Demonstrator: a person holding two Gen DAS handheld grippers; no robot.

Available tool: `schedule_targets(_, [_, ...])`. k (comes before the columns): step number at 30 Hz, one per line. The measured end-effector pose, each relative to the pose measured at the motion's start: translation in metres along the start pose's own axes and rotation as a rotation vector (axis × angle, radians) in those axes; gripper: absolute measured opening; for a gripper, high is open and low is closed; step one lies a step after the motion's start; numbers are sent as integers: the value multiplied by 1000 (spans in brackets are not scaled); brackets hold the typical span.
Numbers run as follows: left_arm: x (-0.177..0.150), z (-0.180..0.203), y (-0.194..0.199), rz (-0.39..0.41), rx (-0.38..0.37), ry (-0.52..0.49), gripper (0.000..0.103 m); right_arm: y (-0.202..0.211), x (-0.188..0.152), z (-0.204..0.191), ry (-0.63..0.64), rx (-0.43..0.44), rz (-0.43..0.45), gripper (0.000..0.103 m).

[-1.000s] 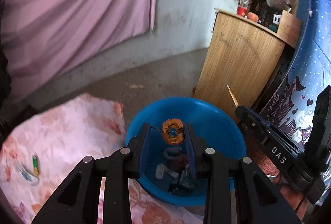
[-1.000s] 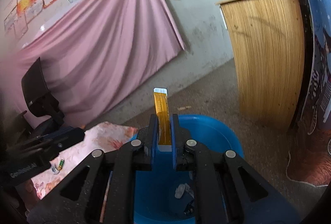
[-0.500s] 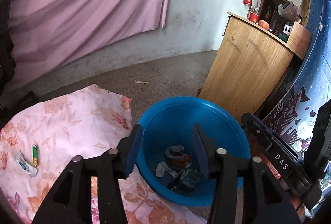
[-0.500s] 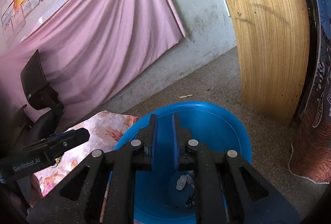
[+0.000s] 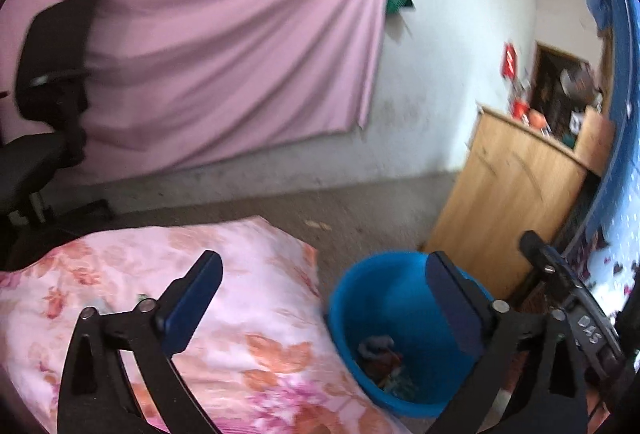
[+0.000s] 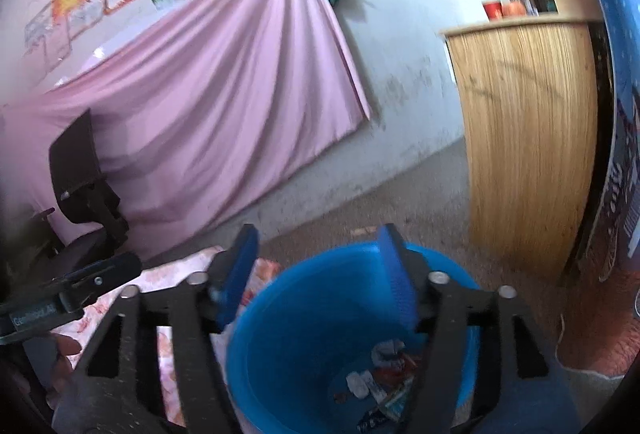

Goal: Collect trash
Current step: 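Open both grippers to drop the items and move back over the bed, then grasp the white toothpaste tube with the left gripper while the right gripper grasps the green battery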

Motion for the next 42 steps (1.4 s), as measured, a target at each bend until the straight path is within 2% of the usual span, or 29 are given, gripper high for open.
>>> schedule_targets(2, [4, -15, 12, 45, 20, 21, 100, 6, 8, -8, 15, 0, 44, 103])
schedule_targets(7, [16, -57, 55, 186, 83, 48, 100, 28, 27, -34, 50, 1, 181, 103])
schedule_targets(12, [23, -94, 94, 290, 152, 60, 100, 43, 38, -68, 88, 62, 280, 103])
schedule_targets(17, [24, -125, 116, 348, 220, 48, 100, 51, 43, -112, 155, 121, 350, 103])
schedule_targets(21, [19, -154, 124, 353, 269, 62, 100, 49, 43, -143, 205, 158, 365, 103])
schedule_targets(23, [15, -171, 122, 325, 309, 68, 100, 45, 42, -155, 232, 167, 364, 103])
schedule_targets(27, [3, -200, 104, 222, 381, 85, 100, 30, 33, -182, 275, 224, 319, 103])
schedule_targets(30, [-9, -215, 83, 121, 382, 138, 100, 14, 27, -195, 295, 260, 268, 103])
schedule_targets(35, [-29, -235, 51, -42, 415, 221, 100, -21, 5, -209, 302, 315, 118, 103])
schedule_targets(41, [-50, -243, 16, -179, 409, 270, 99, -66, -29, -217, 323, 322, -91, 103])
schedule_targets(42, [-53, -243, 11, -198, 396, 279, 96, -73, -35, -218, 328, 325, -129, 103])
Point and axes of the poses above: each gripper's, at about its wrist camera, not at the fingertips, and y roughly against the way its jaws point, z to its right, x to its top, the point moved 8 cm from there along -y, roughly the way its jaws point, and after that the axes turned 7 degrees about y, right-handed, at the moved point
